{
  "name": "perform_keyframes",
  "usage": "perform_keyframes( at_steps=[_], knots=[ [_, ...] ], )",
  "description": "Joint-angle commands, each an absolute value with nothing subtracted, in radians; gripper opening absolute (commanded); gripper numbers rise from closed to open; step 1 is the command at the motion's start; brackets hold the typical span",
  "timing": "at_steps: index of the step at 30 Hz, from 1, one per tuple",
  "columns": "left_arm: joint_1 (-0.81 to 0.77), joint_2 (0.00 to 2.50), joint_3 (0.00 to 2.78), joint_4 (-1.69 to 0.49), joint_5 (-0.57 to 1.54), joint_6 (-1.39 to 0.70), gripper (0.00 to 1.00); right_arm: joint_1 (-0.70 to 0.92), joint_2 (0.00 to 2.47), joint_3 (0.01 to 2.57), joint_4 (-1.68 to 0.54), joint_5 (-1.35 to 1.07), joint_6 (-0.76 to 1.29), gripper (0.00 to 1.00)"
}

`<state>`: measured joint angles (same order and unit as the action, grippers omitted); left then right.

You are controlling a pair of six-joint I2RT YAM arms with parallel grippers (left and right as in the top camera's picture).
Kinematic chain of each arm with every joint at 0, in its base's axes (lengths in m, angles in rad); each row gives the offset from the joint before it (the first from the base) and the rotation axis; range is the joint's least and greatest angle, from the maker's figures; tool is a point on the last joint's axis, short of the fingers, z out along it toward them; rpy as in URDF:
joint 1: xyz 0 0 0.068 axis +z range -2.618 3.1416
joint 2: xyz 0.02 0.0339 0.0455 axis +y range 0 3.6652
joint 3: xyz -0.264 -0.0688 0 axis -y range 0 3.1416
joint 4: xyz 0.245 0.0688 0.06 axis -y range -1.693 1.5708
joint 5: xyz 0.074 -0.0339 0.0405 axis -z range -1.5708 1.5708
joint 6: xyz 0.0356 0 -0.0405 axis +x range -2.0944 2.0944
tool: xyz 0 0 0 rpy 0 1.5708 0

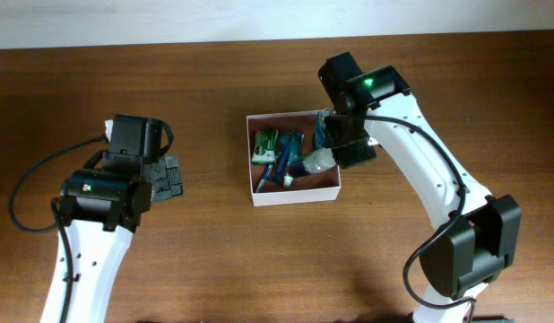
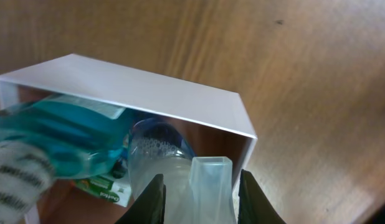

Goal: Pack container
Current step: 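Press the pump bottle flat into the box and open the right gripper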

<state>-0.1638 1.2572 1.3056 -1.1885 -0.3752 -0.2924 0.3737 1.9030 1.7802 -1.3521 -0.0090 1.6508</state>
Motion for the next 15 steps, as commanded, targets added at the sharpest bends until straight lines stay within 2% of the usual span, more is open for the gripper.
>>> perform_keyframes(
  at_steps=[1,15],
  knots=[
    [-0.159,1.26,1.303,-1.189,-0.385,-0.302,0.99,0.37,1.897,1.818,-1.342,0.012,1.486,0.19],
    [-0.159,1.26,1.303,-1.189,-0.385,-0.302,0.99,0.369,1.897,1.839,-1.344,-0.048,1.097,0.24]
  ],
)
